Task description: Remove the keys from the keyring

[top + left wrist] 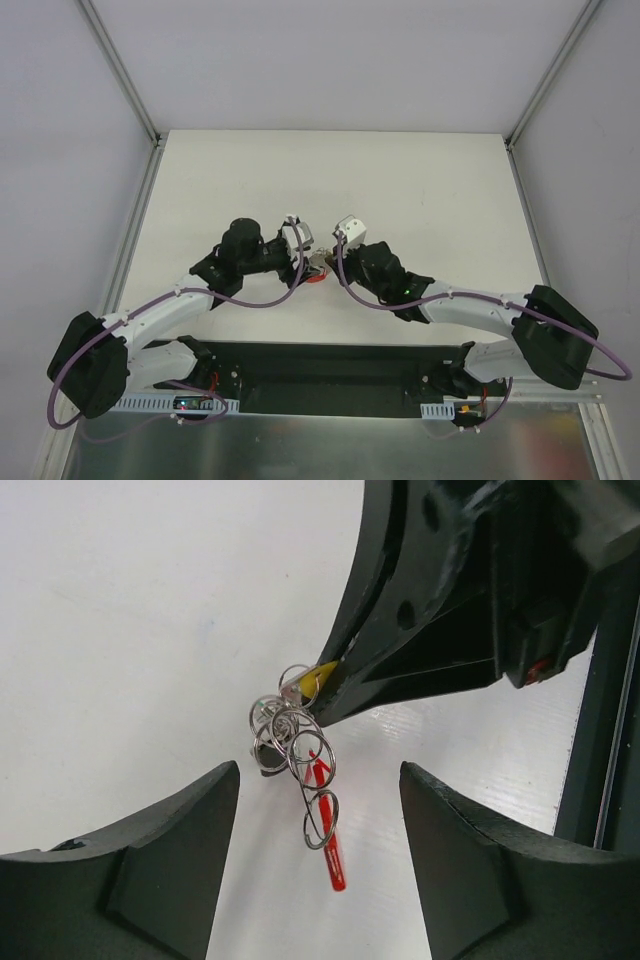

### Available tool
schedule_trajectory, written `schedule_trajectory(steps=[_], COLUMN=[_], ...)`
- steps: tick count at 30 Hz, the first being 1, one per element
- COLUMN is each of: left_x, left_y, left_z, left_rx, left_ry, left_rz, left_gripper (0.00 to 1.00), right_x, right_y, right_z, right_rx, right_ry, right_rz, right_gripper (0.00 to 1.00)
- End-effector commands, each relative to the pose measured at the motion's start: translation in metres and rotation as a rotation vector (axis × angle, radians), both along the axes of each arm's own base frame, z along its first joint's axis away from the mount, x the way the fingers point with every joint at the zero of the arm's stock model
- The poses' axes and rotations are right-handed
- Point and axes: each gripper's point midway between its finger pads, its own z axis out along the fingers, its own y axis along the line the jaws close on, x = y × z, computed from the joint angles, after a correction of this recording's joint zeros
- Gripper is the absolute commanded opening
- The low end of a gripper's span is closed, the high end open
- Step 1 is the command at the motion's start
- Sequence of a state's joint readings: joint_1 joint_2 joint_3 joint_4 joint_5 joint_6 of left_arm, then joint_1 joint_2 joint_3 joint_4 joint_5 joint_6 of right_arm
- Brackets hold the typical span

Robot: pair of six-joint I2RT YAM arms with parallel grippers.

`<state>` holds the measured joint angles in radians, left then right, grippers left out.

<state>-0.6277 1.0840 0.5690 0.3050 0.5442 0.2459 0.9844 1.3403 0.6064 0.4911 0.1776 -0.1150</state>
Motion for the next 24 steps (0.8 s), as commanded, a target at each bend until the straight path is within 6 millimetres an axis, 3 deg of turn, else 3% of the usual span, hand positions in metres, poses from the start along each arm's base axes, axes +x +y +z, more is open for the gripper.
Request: schedule_trajectory(steps=[1, 8, 11, 13, 14, 24], left_x=[0.013, 0.018, 0.009, 0.003, 0.001, -0.044], left_y=[-0.006, -0.013, -0.020, -0.020, -0.020, -0.018], left_z=[0.003, -0.001, 0.003, 0.002, 0.002, 0.008], left_rx=[0.021, 0.026, 0.011, 0.015, 0.015, -0.016], left_ry=[0.023, 0.039, 0.033, 0.042, 0.039, -0.085], left_rz=[0.023, 0.008, -0.070, -0.106, -0.115, -0.372], left_gripper=[0.65, 0.61, 0.42, 0.11, 0.03, 0.00], right_x=[0.003, -0.001, -0.004, -0.006, -0.008, -0.019], right_y=[0.009, 0.008, 0.007, 0.003, 0.002, -0.014], right_z=[0.048, 0.048, 0.054, 0.053, 0.053, 0.061], right_rx=[0.137, 0.148, 0.162, 0.160, 0.161, 0.147], right_ry=[-0.074, -0.071, -0.080, -0.078, -0.077, -0.037], right_rz=[-0.001, 0.016, 0.025, 0.027, 0.028, 0.059], right_gripper=[0.01, 0.01, 0.01, 0.01, 0.01, 0.01])
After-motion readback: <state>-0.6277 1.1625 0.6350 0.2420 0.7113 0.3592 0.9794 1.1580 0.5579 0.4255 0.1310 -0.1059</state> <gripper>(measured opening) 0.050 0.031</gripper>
